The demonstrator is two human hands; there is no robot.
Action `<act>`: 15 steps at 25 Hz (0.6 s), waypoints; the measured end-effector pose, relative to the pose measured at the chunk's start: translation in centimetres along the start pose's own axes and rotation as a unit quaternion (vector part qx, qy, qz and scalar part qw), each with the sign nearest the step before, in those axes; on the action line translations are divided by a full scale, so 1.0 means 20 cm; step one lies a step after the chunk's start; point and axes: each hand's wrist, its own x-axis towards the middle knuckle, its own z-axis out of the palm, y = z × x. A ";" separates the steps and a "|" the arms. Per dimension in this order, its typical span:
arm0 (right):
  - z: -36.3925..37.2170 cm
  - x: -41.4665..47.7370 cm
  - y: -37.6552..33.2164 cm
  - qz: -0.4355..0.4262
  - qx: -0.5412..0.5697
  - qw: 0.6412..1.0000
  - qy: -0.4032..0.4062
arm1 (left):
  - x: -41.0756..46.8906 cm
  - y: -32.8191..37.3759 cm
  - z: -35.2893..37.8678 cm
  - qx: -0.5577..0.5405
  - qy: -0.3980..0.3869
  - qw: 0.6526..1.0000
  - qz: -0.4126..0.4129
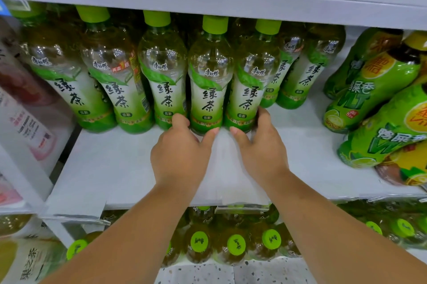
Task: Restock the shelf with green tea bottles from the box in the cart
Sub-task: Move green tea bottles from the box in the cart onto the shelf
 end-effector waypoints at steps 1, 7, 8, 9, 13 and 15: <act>0.00 0.00 0.01 -0.003 0.005 1.000 -0.001 | 0.00 0.00 0.00 0.003 0.000 1.000 -0.004; 0.03 0.02 0.03 0.001 0.053 0.999 -0.004 | 0.00 0.02 0.00 0.003 0.011 1.000 -0.026; 0.03 0.02 0.03 0.000 0.052 0.999 -0.005 | 0.00 0.02 0.00 0.005 0.009 1.000 -0.027; 0.03 0.02 0.03 -0.004 0.051 0.999 -0.007 | 0.01 0.02 0.00 0.007 0.006 1.000 -0.029; 0.03 0.02 0.03 -0.016 0.030 0.999 -0.015 | 0.00 0.01 0.00 -0.010 -0.001 1.000 -0.028; 0.02 0.02 0.04 -0.019 0.018 1.000 -0.014 | -0.01 0.00 0.00 -0.025 -0.006 1.000 -0.018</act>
